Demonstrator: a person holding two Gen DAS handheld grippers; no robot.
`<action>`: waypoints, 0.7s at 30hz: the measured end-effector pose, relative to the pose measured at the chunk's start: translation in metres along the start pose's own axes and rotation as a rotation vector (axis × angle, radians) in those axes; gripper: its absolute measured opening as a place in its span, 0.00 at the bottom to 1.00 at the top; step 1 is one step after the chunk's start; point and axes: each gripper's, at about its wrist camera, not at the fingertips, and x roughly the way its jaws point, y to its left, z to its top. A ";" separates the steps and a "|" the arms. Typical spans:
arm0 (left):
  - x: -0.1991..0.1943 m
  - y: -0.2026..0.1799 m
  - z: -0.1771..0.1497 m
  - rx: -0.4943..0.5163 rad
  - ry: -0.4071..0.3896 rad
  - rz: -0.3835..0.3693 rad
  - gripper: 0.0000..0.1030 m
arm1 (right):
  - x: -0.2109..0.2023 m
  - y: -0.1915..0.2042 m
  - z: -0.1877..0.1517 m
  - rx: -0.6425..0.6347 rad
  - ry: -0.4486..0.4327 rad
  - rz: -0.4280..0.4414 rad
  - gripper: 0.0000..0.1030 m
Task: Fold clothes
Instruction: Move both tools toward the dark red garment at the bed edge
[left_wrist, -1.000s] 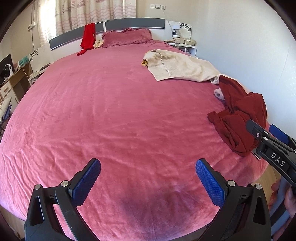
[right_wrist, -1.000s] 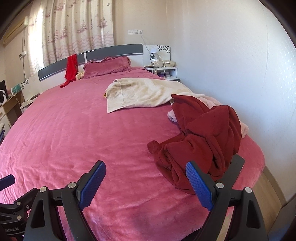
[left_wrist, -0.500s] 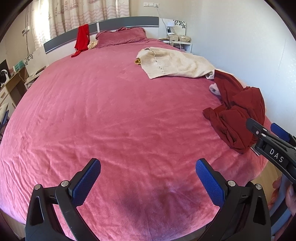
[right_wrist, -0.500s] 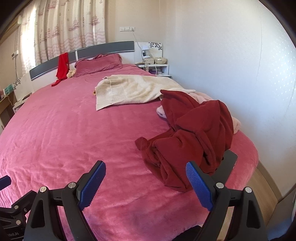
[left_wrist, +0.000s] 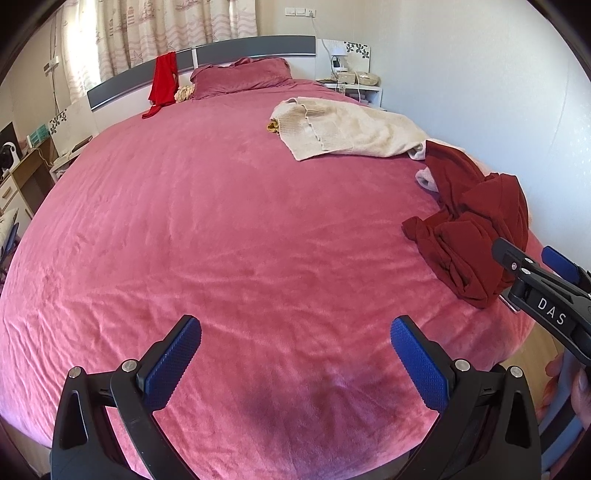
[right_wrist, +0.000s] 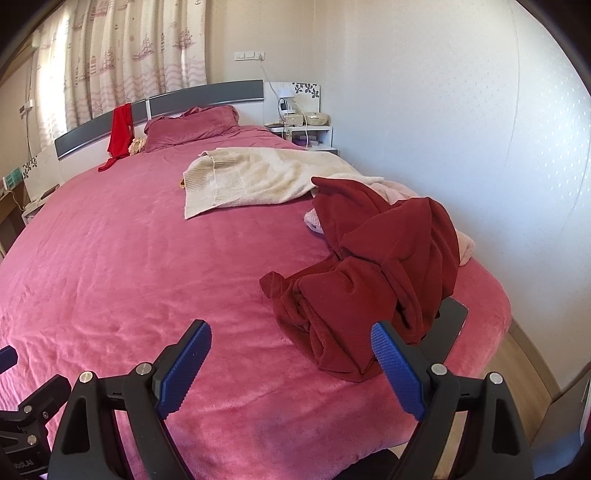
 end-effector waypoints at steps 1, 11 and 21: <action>0.000 -0.001 0.000 0.001 0.001 0.001 1.00 | 0.000 0.000 0.000 0.000 -0.002 0.000 0.88; 0.002 -0.007 0.001 0.010 0.006 0.001 1.00 | -0.002 -0.006 0.002 0.011 -0.007 -0.006 0.88; 0.008 -0.007 0.003 0.003 0.022 0.001 1.00 | 0.005 -0.013 0.003 0.016 0.008 -0.005 0.88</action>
